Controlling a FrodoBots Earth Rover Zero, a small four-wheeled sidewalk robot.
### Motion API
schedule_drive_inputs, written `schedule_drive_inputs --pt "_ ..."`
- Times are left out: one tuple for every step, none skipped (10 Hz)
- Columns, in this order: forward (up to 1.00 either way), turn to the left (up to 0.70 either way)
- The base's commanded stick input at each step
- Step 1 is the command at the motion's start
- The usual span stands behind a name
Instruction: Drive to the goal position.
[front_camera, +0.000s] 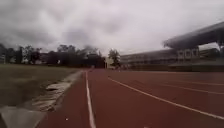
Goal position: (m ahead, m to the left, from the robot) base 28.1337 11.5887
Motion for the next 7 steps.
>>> schedule_drive_inputs --pt "1.00 0.00" --pt "1.00 0.00" --pt "1.00 0.00" --pt "1.00 0.00" --pt "1.00 0.00" --pt "1.00 0.00" --pt "1.00 0.00"
